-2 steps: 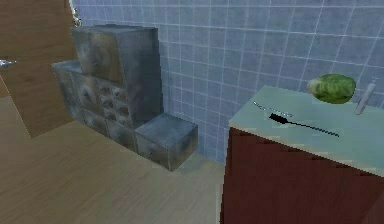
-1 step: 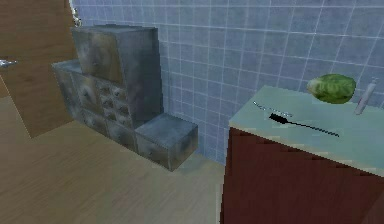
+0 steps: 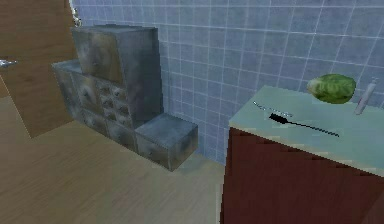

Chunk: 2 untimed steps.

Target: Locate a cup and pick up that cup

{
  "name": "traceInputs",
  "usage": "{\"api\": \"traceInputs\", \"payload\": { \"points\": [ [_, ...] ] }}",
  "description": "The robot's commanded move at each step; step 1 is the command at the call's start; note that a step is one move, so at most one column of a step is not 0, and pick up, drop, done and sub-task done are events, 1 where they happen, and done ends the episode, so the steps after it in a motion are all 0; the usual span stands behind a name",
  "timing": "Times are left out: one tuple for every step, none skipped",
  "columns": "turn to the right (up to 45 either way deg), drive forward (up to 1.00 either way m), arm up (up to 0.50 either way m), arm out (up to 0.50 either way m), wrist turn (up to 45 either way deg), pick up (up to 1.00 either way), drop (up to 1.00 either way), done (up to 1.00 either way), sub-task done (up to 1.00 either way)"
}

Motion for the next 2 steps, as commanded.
{"api": "traceInputs", "payload": {
  "points": [
    [0.0,0.00,-0.04,0.00,0.0,0.00,0.00,0.00,0.00],
    [0.0,0.00,0.00,0.00,0.0,1.00,0.00,0.00,0.00]
  ]
}}
